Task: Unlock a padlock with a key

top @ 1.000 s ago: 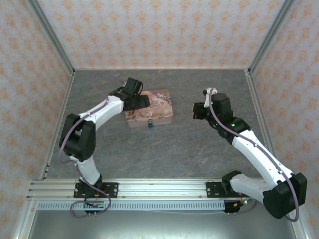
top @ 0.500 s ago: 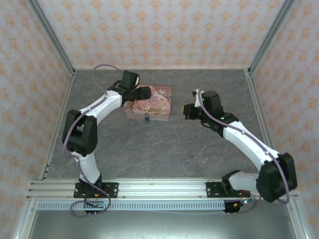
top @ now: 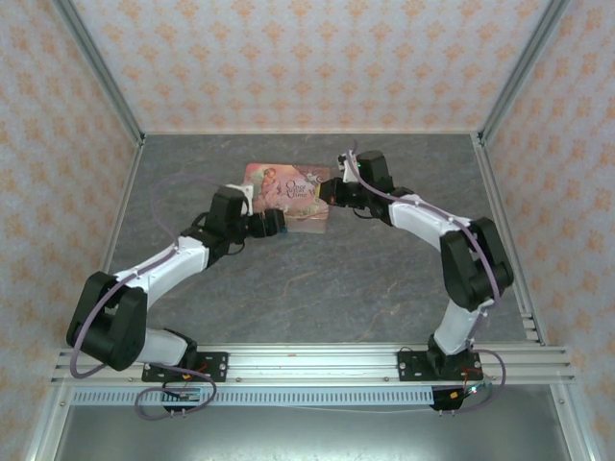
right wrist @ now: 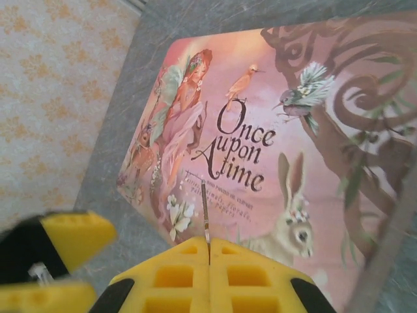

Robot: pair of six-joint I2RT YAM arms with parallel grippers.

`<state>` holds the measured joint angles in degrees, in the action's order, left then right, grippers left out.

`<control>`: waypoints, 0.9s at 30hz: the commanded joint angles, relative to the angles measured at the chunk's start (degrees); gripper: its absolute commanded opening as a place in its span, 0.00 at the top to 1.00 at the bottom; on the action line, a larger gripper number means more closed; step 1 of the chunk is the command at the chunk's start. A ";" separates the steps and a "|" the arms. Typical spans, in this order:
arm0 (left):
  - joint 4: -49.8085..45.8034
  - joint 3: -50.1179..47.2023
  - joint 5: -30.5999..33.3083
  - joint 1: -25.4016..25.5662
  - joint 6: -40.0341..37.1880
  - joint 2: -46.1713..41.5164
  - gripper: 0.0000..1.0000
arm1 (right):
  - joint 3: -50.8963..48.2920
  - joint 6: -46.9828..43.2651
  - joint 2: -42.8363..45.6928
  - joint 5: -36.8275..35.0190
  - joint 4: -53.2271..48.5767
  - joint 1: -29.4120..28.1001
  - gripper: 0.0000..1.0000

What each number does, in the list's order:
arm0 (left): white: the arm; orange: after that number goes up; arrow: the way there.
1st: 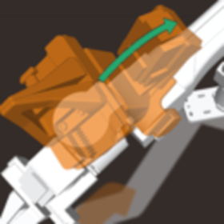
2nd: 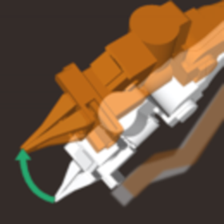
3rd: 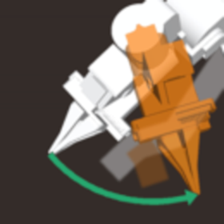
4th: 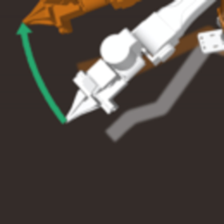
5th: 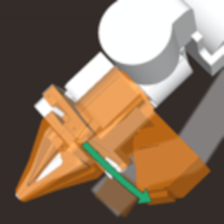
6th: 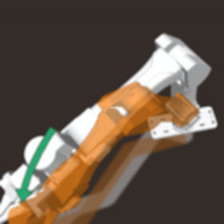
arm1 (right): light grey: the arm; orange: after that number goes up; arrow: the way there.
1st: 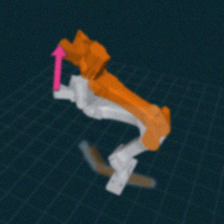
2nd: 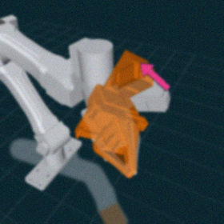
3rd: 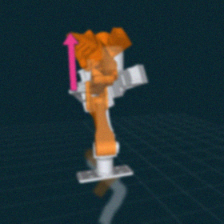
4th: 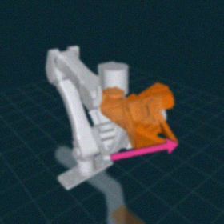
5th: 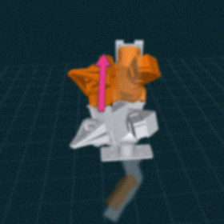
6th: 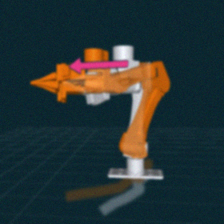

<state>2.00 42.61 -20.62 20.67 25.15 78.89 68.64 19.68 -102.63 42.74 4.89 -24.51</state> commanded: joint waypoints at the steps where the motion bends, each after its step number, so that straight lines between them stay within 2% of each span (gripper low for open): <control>1: 6.74 -2.90 -0.17 1.68 2.05 -0.89 0.19 | 3.79 1.63 -3.92 4.83 3.13 -0.52 1.00; 10: 16.77 -7.70 3.83 4.78 4.22 4.26 0.20 | 6.10 1.47 -9.49 5.74 2.56 -0.87 1.00; 27: 27.24 -7.48 12.41 7.23 6.92 15.84 0.23 | 2.83 -1.55 -9.46 3.24 -0.84 -0.89 1.00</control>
<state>25.21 35.73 -11.51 27.51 31.64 93.71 73.06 19.62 -112.03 47.18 5.58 -25.10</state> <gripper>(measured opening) 0.775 0.041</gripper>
